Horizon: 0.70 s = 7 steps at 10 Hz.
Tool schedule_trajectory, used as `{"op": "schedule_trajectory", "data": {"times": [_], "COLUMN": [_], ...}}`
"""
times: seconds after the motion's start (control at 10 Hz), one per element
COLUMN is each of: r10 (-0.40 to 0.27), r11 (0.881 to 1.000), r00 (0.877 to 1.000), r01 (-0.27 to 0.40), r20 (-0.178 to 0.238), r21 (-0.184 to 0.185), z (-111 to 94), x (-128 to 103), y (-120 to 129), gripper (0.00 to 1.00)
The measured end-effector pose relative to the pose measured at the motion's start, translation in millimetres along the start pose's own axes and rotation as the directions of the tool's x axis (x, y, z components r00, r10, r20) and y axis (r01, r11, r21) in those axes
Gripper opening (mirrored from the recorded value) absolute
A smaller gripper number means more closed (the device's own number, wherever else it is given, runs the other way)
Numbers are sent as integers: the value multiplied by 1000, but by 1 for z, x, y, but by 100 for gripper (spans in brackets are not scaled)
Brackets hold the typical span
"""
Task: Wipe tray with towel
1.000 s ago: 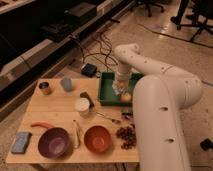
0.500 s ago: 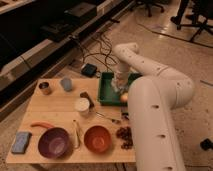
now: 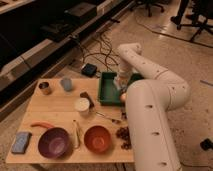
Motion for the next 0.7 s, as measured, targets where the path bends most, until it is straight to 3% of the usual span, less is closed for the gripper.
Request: {"op": "schedule_trajectory", "data": {"times": [0.2, 0.5, 0.7], "r10": [16, 76, 95], "r11": [1000, 997, 995], "r00": [1000, 997, 995], "r01": [-16, -76, -95], "r20": [1, 7, -6], "r21": [7, 26, 22], "z": [-4, -19, -25], "x": [6, 34, 49], "y": [-12, -56, -62], "gripper": [0, 0, 0]}}
